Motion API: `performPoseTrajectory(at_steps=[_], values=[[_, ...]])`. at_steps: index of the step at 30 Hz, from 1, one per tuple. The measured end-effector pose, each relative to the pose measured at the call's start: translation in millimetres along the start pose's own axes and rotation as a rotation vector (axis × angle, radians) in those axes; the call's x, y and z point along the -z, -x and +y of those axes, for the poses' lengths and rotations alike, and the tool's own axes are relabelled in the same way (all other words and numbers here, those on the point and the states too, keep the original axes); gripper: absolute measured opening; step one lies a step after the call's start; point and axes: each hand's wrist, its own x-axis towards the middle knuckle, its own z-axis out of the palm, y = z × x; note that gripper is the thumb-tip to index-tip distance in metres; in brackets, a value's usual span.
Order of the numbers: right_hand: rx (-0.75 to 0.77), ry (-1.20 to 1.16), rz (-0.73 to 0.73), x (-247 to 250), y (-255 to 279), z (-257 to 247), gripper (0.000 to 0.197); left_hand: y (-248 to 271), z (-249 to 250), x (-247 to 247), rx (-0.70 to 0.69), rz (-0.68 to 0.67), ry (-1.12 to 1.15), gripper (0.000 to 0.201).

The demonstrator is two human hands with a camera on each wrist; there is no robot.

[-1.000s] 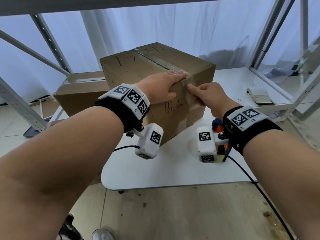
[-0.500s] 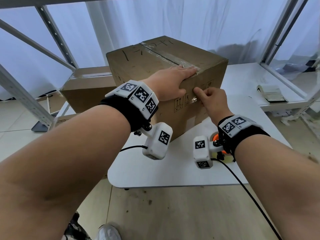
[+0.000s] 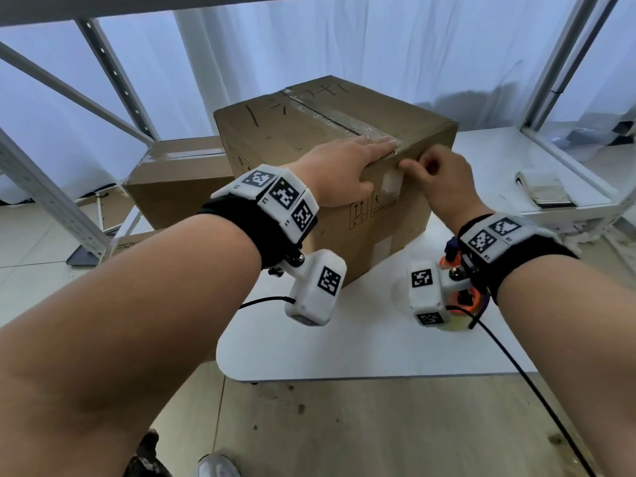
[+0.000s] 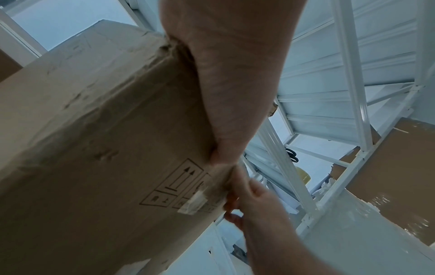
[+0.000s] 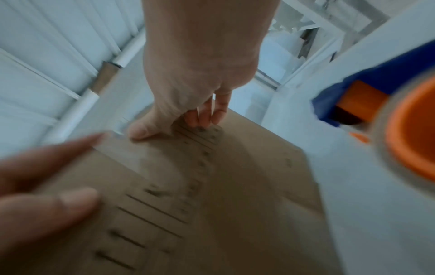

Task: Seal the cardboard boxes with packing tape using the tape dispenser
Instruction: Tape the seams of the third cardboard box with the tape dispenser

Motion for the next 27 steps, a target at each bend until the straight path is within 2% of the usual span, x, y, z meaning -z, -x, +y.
performPoseTrajectory(at_steps=[3, 4, 6, 9, 13, 15, 19, 27], values=[[0.148, 0.024, 0.104, 14, -11, -26, 0.023, -2, 3, 13, 0.025, -0.025, 0.048, 0.051], [0.207, 0.064, 0.105, 15, -12, -33, 0.018, -5, 4, 17, 0.036, -0.033, 0.058, 0.047], [0.244, 0.143, 0.031, 12, -10, -41, 0.025, -11, 4, 19, 0.043, -0.069, 0.069, 0.046], [0.187, 0.231, -0.07, 4, -5, -44, 0.037, -19, -5, 13, 0.026, -0.16, 0.106, 0.046], [0.219, 0.373, -0.161, 6, -2, -45, 0.04, -28, -31, 16, 0.08, -0.23, 0.112, 0.046], [0.185, 0.383, -0.201, 6, 0, -49, 0.045, -30, -39, 16, 0.137, -0.229, 0.099, 0.046], [0.033, 0.452, -0.297, -4, 2, -64, 0.058, -26, -40, 10, 0.166, -0.203, 0.087, 0.046], [-0.04, 0.53, -0.5, -13, 0, -93, 0.053, -5, -39, 8, 0.314, -0.134, 0.165, 0.048]])
